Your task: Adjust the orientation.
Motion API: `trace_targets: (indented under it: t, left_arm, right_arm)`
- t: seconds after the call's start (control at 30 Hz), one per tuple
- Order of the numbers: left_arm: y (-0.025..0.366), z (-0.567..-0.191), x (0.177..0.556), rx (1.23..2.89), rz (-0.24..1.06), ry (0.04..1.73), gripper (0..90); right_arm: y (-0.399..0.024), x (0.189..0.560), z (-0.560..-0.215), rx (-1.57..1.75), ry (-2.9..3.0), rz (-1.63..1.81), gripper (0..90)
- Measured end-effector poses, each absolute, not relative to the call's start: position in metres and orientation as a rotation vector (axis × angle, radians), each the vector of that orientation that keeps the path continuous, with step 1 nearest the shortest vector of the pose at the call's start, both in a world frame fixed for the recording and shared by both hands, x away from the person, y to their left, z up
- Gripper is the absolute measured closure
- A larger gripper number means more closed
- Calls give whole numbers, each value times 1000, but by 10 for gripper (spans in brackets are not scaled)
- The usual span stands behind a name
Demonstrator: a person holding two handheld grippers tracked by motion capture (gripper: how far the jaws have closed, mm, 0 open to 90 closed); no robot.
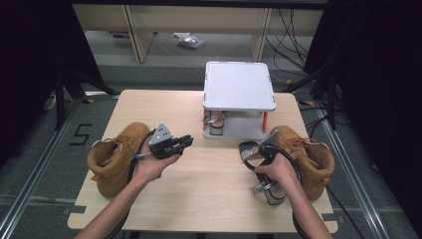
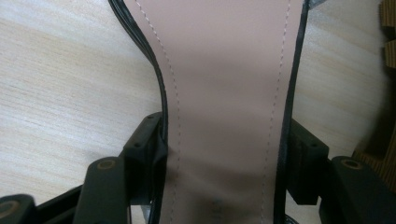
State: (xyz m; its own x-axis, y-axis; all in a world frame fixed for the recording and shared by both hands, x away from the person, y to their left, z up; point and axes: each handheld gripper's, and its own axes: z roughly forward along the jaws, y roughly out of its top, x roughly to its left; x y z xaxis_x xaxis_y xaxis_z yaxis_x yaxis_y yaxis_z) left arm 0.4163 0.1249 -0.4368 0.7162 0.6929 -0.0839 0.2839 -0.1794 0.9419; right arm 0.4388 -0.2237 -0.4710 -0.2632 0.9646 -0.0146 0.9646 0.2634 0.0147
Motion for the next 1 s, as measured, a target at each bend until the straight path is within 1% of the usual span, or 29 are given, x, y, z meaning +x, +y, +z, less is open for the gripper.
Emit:
trace_targets:
  t: [0.2,0.43,0.7,0.87,1.0]
  left_arm:
    - [126,-437,417,1754,440,772,804]
    - [128,-437,416,1758,448,777,810]
    - [132,-437,416,1745,453,783,815]
    - [133,-436,413,1732,455,777,816]
    - [137,-437,411,1732,459,782,816]
  right_arm:
    - [-221,437,-470,1971,2429,12,431]
    - [-217,435,-467,1975,2426,106,435]
    - [-202,436,-449,1985,2345,190,436]
    - [-196,449,-437,1978,2303,265,436]
    - [-192,466,-434,2002,2235,317,436]
